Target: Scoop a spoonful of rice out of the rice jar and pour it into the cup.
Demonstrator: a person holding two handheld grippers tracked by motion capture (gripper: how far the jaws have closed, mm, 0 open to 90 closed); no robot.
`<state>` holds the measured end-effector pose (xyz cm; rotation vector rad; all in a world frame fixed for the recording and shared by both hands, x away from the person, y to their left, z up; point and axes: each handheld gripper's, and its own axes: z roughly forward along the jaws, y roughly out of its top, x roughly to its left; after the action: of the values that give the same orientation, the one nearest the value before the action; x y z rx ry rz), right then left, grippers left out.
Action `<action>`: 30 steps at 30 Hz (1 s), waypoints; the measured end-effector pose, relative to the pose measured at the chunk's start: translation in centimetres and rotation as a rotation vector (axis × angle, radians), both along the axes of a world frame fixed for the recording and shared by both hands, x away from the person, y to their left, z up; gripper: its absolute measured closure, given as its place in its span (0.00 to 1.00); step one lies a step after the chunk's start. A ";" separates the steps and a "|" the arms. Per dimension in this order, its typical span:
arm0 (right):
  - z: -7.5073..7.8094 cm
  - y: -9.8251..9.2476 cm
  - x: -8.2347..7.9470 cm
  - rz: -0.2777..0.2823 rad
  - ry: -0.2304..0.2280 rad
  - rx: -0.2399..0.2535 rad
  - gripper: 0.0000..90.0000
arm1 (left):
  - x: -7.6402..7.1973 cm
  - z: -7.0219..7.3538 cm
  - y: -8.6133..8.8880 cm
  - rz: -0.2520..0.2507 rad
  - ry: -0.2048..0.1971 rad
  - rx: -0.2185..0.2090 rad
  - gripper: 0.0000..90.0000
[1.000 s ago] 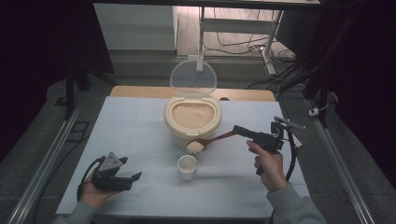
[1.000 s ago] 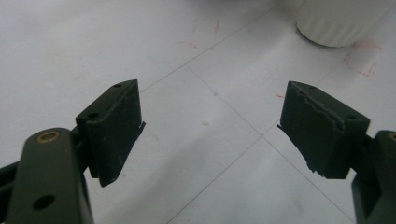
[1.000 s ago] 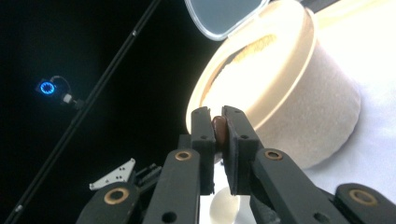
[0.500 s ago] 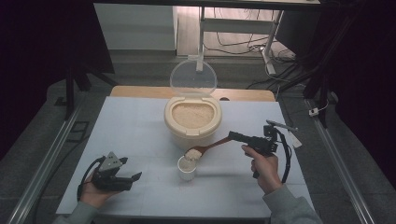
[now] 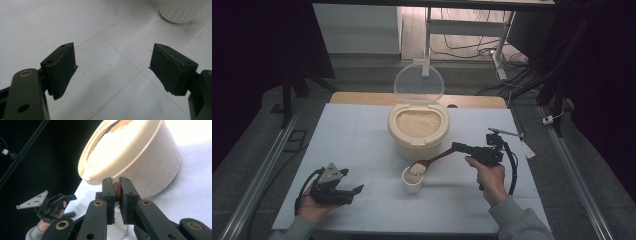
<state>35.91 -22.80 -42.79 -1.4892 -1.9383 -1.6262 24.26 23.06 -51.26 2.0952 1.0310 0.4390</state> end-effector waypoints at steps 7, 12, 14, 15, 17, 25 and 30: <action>0.7 0.9 -0.4 0.022 -0.054 -0.055 0.92 | 0.0 0.0 0.0 0.000 0.000 -0.001 0.23; 1.3 1.3 -0.7 0.027 -0.096 -0.087 0.92 | 0.0 0.0 0.0 0.000 -0.001 0.000 0.23; 1.5 1.5 -0.8 0.031 -0.115 -0.098 0.92 | 0.0 0.0 0.0 0.001 -0.001 -0.001 0.23; 1.6 1.5 -0.9 0.033 -0.124 -0.104 0.92 | 0.0 0.0 0.0 0.001 -0.001 -0.001 0.23; 1.7 1.7 -1.1 0.037 -0.142 -0.112 0.92 | 0.0 0.0 0.0 0.000 -0.001 0.001 0.23; 2.8 1.9 -2.3 0.072 -0.269 -0.160 0.92 | 0.0 0.0 0.1 0.004 -0.002 0.000 0.23; 3.6 2.4 -3.1 0.095 -0.345 -0.204 0.92 | 0.0 0.0 0.0 0.002 -0.002 0.002 0.23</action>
<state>32.83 -20.42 -39.21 -1.2193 -2.3809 -1.7840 24.27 23.05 -51.23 2.0952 1.0318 0.4431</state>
